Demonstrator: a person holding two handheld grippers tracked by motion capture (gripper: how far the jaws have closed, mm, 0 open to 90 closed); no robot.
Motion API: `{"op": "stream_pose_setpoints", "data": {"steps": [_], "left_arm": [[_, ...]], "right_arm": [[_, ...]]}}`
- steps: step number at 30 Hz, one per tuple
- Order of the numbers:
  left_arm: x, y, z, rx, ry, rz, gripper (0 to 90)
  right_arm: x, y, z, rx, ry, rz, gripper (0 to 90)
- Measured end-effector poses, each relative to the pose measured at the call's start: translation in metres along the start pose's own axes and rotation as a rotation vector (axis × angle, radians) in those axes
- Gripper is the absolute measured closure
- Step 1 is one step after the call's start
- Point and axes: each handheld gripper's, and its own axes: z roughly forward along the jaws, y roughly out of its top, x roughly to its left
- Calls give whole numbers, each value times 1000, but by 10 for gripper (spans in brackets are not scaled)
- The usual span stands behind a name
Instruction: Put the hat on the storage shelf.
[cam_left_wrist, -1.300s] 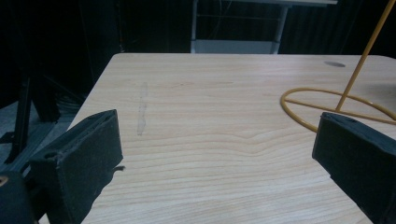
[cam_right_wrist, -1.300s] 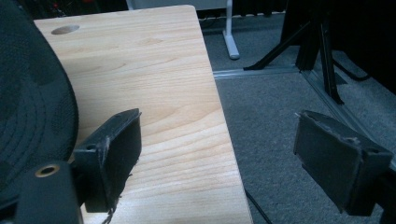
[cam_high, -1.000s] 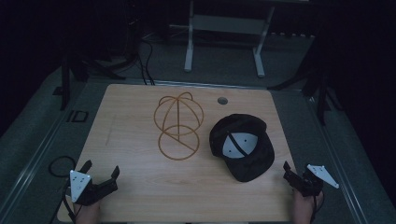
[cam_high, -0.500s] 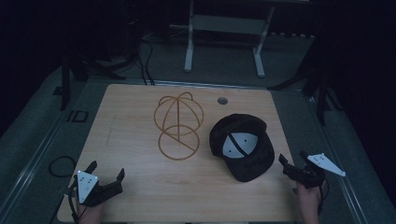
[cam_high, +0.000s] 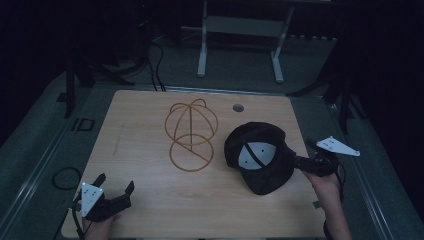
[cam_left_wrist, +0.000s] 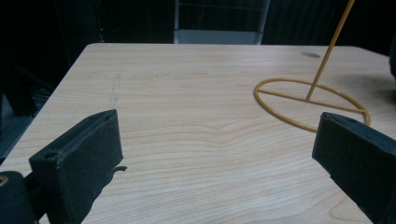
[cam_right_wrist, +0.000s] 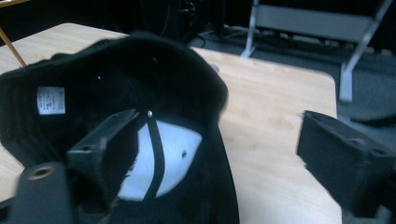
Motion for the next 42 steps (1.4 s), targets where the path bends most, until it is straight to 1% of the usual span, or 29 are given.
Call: {"op": "stream_pose_setpoints", "data": {"steps": [1,2,3,4,6,8,9,10,11,13,14,16,17,21,23,24,25,28,29,30,31,32,33,34,35,36,37,39,42], "left_arm": [[-1,0,1,14,3,8,20],[-1,0,1,24,4,14,20],[-2,0,2,32,3,16,20],[-3,0,2,39,9,16,20],[-4,1,1,41,9,19,20],[-4,2,0,34,4,19,20],[-5,3,-1,33,-12,16,20],[-6,3,-1,33,-12,18,20],[-7,4,-2,35,-24,24,20],[-10,4,-2,46,-33,41,20],[-11,4,-2,51,-39,46,20],[-12,3,-2,50,-45,52,20],[-12,4,-1,53,-55,49,20],[-13,3,-1,56,-55,49,20],[-12,3,-1,52,-57,44,20],[-12,3,-1,52,-57,44,20],[-11,2,-1,46,-55,40,20],[-10,2,-1,45,-50,25,20],[-9,2,-1,47,-52,17,20],[-9,2,-1,47,-52,17,20],[-8,2,-2,45,-49,14,20],[-8,2,-2,47,-50,13,20],[-8,2,-2,49,-48,16,20],[-9,2,-1,50,-48,17,20],[-9,2,-1,52,-51,17,20],[-9,1,-1,56,-46,21,20],[-9,1,0,58,-48,20,20],[-10,1,0,63,-52,21,20],[-10,1,0,67,-56,23,20]], "right_arm": [[1,3,4,1,3,-16,158],[1,5,8,4,18,-37,201],[1,8,12,10,11,-55,212],[1,10,17,18,0,-63,215],[-1,15,25,22,26,-71,233],[0,18,29,25,19,-80,237],[-1,21,34,31,24,-90,238],[-1,26,45,50,40,-92,265],[-1,28,50,61,52,-95,268],[-1,30,58,86,52,-109,277],[0,31,63,103,49,-127,291],[-1,33,70,119,47,-129,299],[-2,34,74,123,48,-130,306],[-4,37,86,153,58,-139,319],[-2,37,93,178,45,-164,320],[-1,36,96,189,54,-180,324],[1,36,101,203,40,-198,337],[3,34,108,225,48,-215,374],[4,33,110,231,41,-222,410],[4,33,110,231,41,-222,410],[6,31,115,257,46,-241,471],[7,30,117,267,39,-250,515],[8,29,119,276,32,-270,534],[9,28,120,286,14,-278,568],[9,28,120,289,8,-277,655],[9,28,120,290,17,-265,723],[8,28,120,295,2,-253,780],[7,27,120,297,14,-238,869],[7,27,119,297,5,-224,880]]}}
